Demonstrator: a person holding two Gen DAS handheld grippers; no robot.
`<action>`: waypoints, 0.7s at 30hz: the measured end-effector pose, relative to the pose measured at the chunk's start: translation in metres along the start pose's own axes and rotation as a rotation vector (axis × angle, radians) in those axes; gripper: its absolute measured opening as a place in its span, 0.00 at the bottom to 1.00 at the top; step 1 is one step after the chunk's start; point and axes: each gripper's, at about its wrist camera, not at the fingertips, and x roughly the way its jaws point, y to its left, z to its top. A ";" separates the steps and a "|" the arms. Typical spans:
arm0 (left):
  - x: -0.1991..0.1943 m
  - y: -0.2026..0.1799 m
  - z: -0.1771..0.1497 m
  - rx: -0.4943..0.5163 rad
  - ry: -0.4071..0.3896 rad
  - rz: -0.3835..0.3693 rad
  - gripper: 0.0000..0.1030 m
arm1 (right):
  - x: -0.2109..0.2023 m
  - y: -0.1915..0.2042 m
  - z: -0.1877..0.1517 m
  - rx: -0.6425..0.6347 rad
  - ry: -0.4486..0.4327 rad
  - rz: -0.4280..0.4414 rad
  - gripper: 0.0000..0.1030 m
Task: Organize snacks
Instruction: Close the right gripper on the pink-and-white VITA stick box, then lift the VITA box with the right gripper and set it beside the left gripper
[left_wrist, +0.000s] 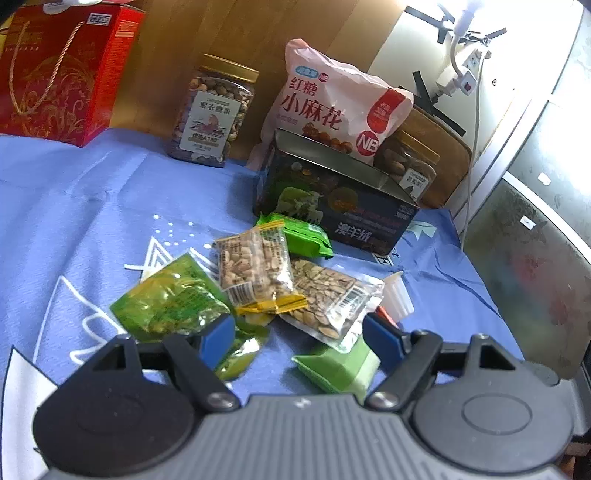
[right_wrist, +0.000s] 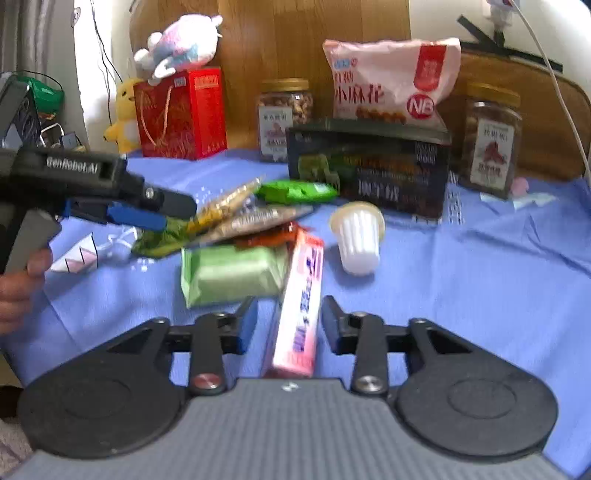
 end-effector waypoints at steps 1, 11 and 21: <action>-0.001 0.001 0.000 -0.004 -0.002 0.000 0.76 | 0.004 0.001 0.001 -0.006 0.003 -0.001 0.44; -0.007 0.006 0.000 -0.020 0.001 -0.048 0.76 | 0.022 -0.006 -0.001 0.103 0.020 -0.006 0.27; -0.010 -0.018 0.002 0.003 0.015 -0.230 0.78 | -0.017 -0.015 0.005 0.155 -0.157 0.105 0.27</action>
